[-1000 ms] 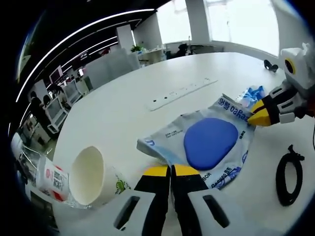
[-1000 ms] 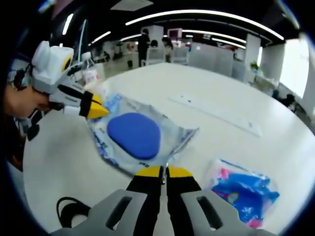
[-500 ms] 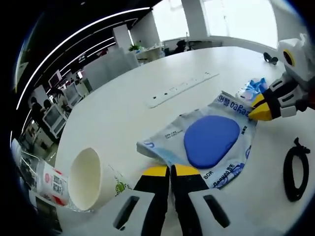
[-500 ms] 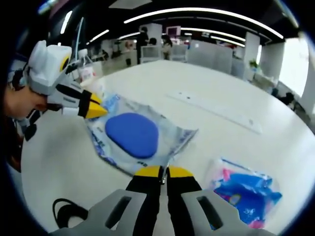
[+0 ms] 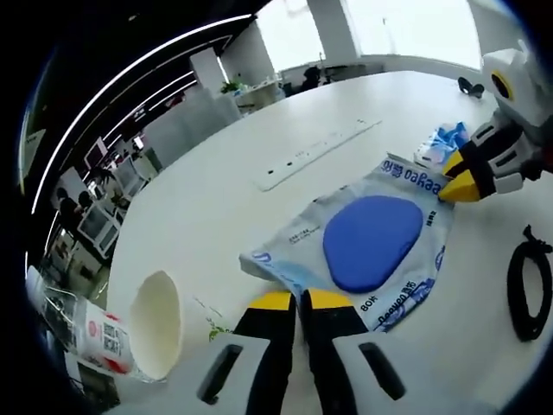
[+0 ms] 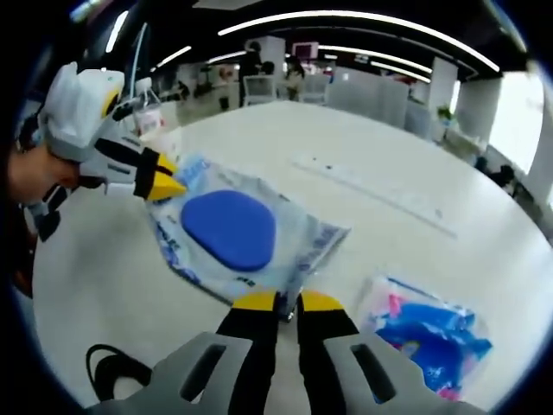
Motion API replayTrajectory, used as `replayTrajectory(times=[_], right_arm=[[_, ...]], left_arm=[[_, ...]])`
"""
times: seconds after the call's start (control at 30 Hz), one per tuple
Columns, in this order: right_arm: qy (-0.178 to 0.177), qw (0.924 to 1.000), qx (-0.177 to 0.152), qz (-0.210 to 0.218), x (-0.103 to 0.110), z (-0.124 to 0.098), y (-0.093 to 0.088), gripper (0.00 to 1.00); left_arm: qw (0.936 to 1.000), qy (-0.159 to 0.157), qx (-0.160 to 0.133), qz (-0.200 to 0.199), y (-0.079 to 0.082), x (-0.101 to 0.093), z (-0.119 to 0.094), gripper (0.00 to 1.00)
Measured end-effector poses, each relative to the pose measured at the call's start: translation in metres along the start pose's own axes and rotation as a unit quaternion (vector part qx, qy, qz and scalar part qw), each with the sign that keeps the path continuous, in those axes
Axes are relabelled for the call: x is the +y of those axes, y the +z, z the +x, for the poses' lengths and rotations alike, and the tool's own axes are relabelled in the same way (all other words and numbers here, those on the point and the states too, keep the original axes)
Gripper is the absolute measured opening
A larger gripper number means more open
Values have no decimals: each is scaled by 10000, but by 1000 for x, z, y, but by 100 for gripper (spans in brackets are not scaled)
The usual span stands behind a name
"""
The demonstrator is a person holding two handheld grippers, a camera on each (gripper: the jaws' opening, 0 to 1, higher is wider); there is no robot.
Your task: Arrange the tabletop items into an orderly group along one side of the table until the central work area is clear of visible clutter.
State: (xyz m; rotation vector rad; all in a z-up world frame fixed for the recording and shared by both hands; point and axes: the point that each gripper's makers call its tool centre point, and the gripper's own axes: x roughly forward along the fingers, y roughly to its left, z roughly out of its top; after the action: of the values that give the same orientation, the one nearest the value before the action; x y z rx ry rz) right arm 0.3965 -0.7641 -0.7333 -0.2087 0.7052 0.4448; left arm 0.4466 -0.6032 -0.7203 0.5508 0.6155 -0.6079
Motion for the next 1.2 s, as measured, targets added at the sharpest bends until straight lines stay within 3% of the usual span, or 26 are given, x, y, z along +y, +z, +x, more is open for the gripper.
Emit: replayTrajectory(times=[0.43,0.73,0.97,1.03,1.2], right_arm=[[-153,9998,42,-105,-1,-4,-1,10],[-194,9995,-60,-247,-2,-13,5,22],[-78,9980,-74,-623,8,-20,7,27],[-87,9968,-29,-799,10,-23,7,27],[1,9957,50,-920,14,-22,4,28]], left_arm=[[9997,82,63,-210,-2,5,-8,9],[9997,167,-77,-165,3,4,-22,17],[9999,-35,-107,-79,-3,-11,-29,18],[9996,-130,-72,224,-4,-14,-31,18],[9996,-229,-10,159,-10,-19,-32,25]])
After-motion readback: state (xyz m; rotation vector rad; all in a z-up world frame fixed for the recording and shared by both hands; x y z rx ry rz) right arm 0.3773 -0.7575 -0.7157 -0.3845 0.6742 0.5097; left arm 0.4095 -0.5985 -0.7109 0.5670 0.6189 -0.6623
